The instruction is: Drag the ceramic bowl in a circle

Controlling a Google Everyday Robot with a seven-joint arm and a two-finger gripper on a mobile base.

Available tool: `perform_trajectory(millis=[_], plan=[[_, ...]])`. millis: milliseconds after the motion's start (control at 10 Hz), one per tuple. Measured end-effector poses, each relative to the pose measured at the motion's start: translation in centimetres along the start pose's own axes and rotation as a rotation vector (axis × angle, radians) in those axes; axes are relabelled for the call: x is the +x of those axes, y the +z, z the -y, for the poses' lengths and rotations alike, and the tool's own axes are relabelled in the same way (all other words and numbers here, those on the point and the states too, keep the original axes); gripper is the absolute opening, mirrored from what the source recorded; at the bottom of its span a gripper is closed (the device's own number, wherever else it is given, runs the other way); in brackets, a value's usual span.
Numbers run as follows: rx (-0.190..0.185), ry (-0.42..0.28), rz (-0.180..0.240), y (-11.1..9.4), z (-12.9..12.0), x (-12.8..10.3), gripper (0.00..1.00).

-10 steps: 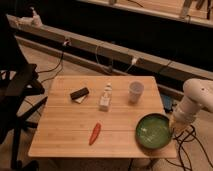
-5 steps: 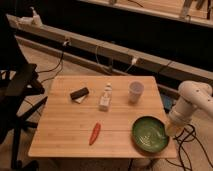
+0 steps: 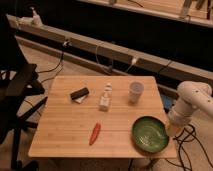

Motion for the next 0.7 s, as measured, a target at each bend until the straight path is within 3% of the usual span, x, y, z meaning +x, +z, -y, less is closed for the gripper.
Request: perform_trajectory(millis=[100, 500, 700], plan=[[0.003, 0.004, 0.019, -0.2, 0.1, -0.2, 0.18], [-0.017, 0.034, -0.017, 2.4, 1.1, -1.6, 0.58], [-0.029, 0.048, -0.025, 2.7, 1.8, -1.9, 0.76]])
